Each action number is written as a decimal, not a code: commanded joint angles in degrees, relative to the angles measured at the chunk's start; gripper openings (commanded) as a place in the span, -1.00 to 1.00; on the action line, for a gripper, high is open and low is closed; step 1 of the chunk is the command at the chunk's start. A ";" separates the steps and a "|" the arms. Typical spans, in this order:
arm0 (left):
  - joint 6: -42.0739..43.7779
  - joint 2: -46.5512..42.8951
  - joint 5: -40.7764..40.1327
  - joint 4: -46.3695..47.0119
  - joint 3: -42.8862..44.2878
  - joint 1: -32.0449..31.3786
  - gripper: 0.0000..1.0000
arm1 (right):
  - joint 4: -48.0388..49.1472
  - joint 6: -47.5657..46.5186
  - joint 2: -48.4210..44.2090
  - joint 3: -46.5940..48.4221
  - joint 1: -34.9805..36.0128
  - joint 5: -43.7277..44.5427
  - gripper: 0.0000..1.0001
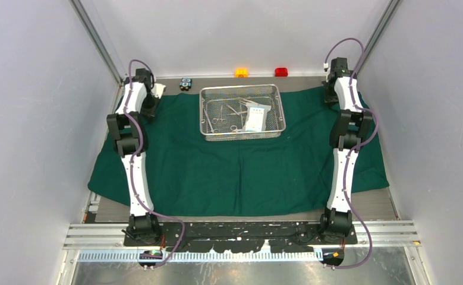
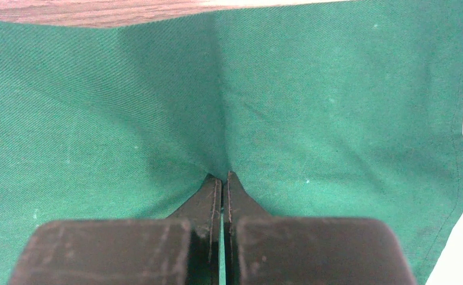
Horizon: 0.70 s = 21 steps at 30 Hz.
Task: Open and lay out the surgical kit
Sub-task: Smooth out the surgical kit at the center of the board.
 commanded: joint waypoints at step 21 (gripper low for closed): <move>6.00 -10.04 -10.43 11.17 -19.21 6.85 -0.06 | 5.85 -3.74 -9.87 -13.13 -3.52 10.45 -0.12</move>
